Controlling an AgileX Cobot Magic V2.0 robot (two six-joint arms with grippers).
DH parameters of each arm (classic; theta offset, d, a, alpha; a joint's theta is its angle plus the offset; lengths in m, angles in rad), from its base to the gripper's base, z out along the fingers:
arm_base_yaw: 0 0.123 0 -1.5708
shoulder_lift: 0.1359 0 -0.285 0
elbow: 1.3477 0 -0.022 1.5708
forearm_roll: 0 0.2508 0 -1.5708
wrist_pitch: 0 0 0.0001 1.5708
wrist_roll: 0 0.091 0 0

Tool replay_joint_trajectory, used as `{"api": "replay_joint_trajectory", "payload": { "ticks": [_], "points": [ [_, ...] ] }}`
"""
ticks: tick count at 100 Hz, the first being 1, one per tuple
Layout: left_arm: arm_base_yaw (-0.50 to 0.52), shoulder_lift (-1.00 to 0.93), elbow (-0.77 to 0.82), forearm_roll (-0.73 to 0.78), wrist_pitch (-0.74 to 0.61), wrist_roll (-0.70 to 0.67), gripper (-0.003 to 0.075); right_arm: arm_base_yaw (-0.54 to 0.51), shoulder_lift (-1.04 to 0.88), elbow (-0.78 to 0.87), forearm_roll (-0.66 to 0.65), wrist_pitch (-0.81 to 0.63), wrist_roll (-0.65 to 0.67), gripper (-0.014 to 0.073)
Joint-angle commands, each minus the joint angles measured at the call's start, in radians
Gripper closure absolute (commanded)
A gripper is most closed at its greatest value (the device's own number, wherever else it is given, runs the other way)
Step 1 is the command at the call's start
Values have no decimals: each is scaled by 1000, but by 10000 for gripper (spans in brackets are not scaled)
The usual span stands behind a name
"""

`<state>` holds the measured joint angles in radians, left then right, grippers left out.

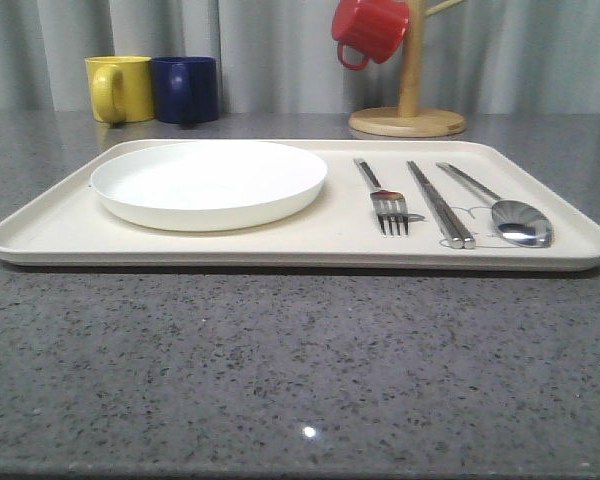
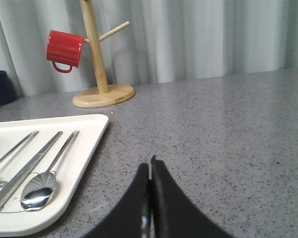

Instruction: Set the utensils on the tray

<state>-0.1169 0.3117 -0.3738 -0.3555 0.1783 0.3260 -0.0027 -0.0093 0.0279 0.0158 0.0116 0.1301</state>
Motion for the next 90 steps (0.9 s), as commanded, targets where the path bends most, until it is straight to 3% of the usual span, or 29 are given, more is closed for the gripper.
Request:
{"api": "replay_joint_trajectory", "payload": {
  "ticks": [1,38,62,90],
  "points": [
    [1,6,-26,-5,-85,-2,738,-6,-24,-19,-4,-73,-10,662],
    [1,6,-26,43,-104,-6,738,-6,-24,-19,-4,-73,-10,662],
    [1,0,58,405,-237,-344,738,-6,-24,-19,-4,-73,-10,662],
    [10,-118,201,457,-287,-373,738,-6,-24,-19,-4,-73,-10,662]
  ]
}}
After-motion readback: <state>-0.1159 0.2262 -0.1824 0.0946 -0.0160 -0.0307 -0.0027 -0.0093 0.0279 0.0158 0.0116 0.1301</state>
